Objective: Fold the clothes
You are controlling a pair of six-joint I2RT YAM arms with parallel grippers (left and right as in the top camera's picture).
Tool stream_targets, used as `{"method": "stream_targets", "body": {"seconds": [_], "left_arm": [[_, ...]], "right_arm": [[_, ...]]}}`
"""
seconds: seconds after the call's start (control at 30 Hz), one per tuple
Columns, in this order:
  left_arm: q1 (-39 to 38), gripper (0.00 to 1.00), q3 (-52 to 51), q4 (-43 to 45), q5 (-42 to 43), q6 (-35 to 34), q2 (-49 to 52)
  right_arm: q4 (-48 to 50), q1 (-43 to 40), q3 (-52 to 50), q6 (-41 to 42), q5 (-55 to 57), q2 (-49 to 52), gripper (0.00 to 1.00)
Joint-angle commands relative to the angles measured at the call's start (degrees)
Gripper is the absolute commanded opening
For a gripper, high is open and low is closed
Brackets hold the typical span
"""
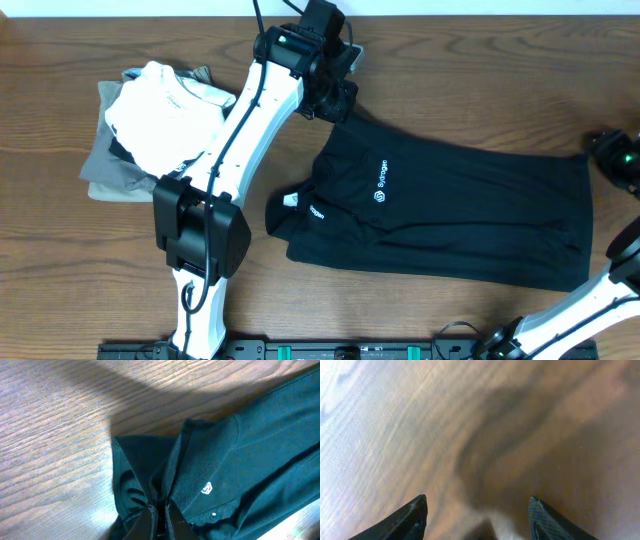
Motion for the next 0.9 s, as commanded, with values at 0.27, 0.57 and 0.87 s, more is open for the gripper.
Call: {"method": "stream_targets", "body": {"seconds": [0.27, 0.57, 0.87], "left_arm": [[0.22, 0.06, 0.11, 0.09, -0.76, 1.01, 0.17], [0.22, 0.06, 0.11, 0.72, -0.76, 1.03, 0.17], [0.22, 0.06, 0.11, 1.38, -0.74, 1.03, 0.17]], "right_arm": [[-10.36, 2.19, 0.48, -6.32, -3.58, 4.59, 0.46], [-18.56, 1.38, 0.52, -12.31, 9.40, 2.03, 0.57], [-21.79, -0.48, 0.74, -12.33, 13.40, -4.39, 0.50]]}}
